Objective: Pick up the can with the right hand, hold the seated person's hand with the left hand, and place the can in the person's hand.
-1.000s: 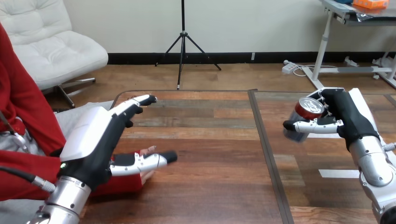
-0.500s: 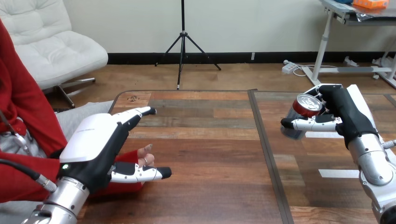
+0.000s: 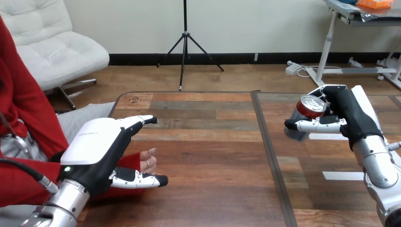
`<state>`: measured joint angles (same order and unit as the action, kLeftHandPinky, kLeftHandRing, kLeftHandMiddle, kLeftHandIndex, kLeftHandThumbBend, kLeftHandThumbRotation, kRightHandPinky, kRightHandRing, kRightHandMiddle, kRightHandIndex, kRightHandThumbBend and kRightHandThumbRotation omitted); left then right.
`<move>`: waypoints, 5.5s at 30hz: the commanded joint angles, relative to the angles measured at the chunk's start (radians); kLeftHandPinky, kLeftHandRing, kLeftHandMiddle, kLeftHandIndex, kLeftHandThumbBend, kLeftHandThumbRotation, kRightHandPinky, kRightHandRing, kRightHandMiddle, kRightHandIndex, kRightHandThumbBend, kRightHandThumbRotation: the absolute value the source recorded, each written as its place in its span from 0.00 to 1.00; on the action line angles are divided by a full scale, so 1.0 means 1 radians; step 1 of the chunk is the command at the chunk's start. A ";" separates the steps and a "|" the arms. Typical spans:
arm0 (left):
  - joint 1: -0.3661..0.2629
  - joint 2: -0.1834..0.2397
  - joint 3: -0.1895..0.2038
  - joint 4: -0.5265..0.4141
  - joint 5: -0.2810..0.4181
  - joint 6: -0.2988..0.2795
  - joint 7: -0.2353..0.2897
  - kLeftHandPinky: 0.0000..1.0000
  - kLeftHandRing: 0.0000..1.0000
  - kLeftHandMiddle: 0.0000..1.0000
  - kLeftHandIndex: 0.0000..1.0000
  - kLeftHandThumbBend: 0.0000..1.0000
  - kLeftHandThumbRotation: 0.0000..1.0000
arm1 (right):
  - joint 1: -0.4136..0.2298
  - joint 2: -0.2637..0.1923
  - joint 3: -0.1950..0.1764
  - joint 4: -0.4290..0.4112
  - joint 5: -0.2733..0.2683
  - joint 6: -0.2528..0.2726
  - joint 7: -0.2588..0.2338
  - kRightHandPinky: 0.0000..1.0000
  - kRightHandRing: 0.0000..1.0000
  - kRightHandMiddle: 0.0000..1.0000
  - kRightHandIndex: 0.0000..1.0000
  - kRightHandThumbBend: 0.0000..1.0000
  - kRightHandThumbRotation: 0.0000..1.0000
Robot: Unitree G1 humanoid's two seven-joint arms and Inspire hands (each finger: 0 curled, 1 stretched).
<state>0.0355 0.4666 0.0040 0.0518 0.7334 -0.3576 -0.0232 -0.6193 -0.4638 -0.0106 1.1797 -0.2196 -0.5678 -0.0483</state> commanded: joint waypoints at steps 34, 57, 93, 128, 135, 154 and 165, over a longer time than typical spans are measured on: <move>-0.215 0.108 -0.105 0.299 0.078 0.151 0.111 0.77 0.81 0.83 0.82 1.00 0.42 | -0.055 -0.003 -0.021 -0.053 0.048 -0.033 0.019 0.20 0.25 0.33 0.44 0.88 0.00; -0.249 0.132 -0.127 0.315 0.027 0.191 -0.003 0.78 0.82 0.84 0.83 1.00 0.41 | -0.054 -0.005 -0.029 -0.051 0.060 -0.025 0.028 0.27 0.31 0.39 0.44 0.87 0.00; -0.228 0.164 -0.126 0.177 -0.034 0.299 -0.216 0.79 0.84 0.84 0.83 1.00 0.29 | -0.062 -0.003 -0.030 -0.047 0.060 -0.013 0.029 0.28 0.32 0.39 0.44 0.88 0.00; -0.222 0.145 -0.176 0.182 0.077 0.373 -0.054 0.79 0.83 0.84 0.84 1.00 0.08 | -0.059 0.001 -0.034 -0.049 0.070 -0.013 0.029 0.27 0.31 0.38 0.44 0.88 0.00; -0.226 0.143 -0.194 0.198 0.089 0.382 -0.018 0.78 0.81 0.82 0.82 0.97 0.04 | -0.058 0.001 -0.034 -0.048 0.080 -0.016 0.035 0.26 0.30 0.37 0.44 0.88 0.00; -0.246 0.141 -0.241 0.256 0.095 0.369 0.072 0.74 0.77 0.77 0.75 0.92 0.00 | -0.059 -0.002 -0.030 -0.048 0.085 -0.020 0.033 0.25 0.30 0.38 0.43 0.88 0.00; -0.260 0.136 -0.260 0.270 0.100 0.384 0.053 0.73 0.75 0.76 0.74 0.94 0.00 | -0.058 -0.002 -0.033 -0.045 0.089 -0.029 0.038 0.22 0.27 0.36 0.44 0.89 0.00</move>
<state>-0.1553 0.6077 -0.2427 0.3105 0.8228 0.0196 0.0227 -0.6192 -0.4639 -0.0163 1.1798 -0.1553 -0.5671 -0.0080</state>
